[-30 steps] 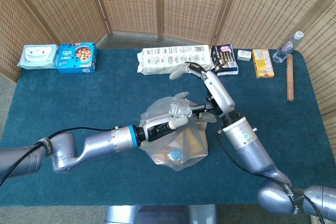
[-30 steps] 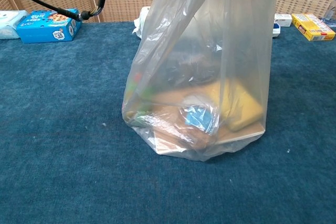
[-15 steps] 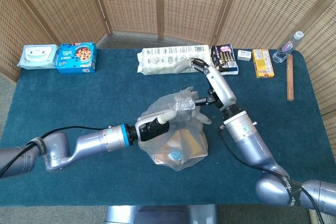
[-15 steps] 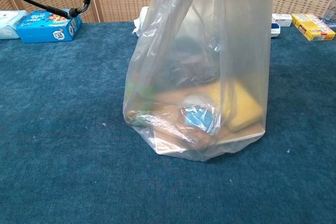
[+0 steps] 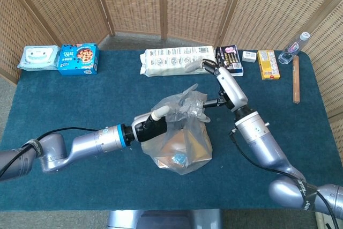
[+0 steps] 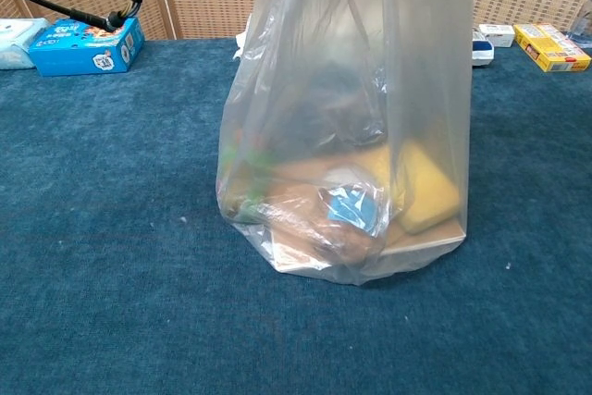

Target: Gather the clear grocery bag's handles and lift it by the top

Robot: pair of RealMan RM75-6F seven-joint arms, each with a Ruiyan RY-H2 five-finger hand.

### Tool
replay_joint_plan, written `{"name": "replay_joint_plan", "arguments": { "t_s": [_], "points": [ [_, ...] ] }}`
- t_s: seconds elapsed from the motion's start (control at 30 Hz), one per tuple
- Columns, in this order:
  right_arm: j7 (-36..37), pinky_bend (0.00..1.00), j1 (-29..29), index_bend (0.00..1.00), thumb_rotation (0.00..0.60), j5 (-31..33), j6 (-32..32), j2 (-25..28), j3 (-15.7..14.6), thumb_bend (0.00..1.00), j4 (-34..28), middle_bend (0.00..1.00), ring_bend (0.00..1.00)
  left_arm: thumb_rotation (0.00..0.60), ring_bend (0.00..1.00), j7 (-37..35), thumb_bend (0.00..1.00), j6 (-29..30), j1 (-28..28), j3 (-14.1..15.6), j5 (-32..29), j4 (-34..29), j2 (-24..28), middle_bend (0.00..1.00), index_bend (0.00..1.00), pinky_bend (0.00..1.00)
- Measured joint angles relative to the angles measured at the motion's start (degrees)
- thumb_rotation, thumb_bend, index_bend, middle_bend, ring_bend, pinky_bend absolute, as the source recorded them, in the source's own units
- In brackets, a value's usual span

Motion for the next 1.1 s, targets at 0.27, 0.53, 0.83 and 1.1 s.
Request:
{"name": "replay_joint_plan", "arguments": {
  "t_s": [0.27, 0.53, 0.83, 1.1],
  "points": [
    [1.72, 0.03, -0.68, 0.3, 0.6, -1.29, -0.78, 0.91, 0.14, 0.21, 0.01, 0.25, 0.16, 0.0, 0.04, 2.7, 0.14, -0.79, -0.22, 0.12, -0.53, -0.22, 0.33, 0.15, 0.18, 0.15],
    [2.8, 0.03, -0.85, 0.3, 0.6, -1.85, -0.68, 0.98, 0.49, 0.21, -0.02, 0.25, 0.16, 0.0, 0.04, 9.69, 0.14, -2.85, -0.29, 0.04, -1.99, -1.48, 1.39, 0.15, 0.18, 0.08],
    [3.79, 0.03, -1.22, 0.3, 0.6, -2.53, -0.34, 1.34, 0.81, 0.21, -0.59, 0.25, 0.16, 0.0, 0.04, 17.44, 0.14, -4.92, 0.21, -0.85, -4.39, -3.74, 2.41, 0.15, 0.18, 0.04],
    [4.51, 0.03, -1.31, 0.3, 0.6, -2.9, -0.62, 1.63, 0.88, 0.21, -0.52, 0.25, 0.16, 0.0, 0.04, 18.87, 0.14, -4.79, 1.04, -1.8, -4.99, -4.61, 2.43, 0.15, 0.18, 0.0]
  ]
}}
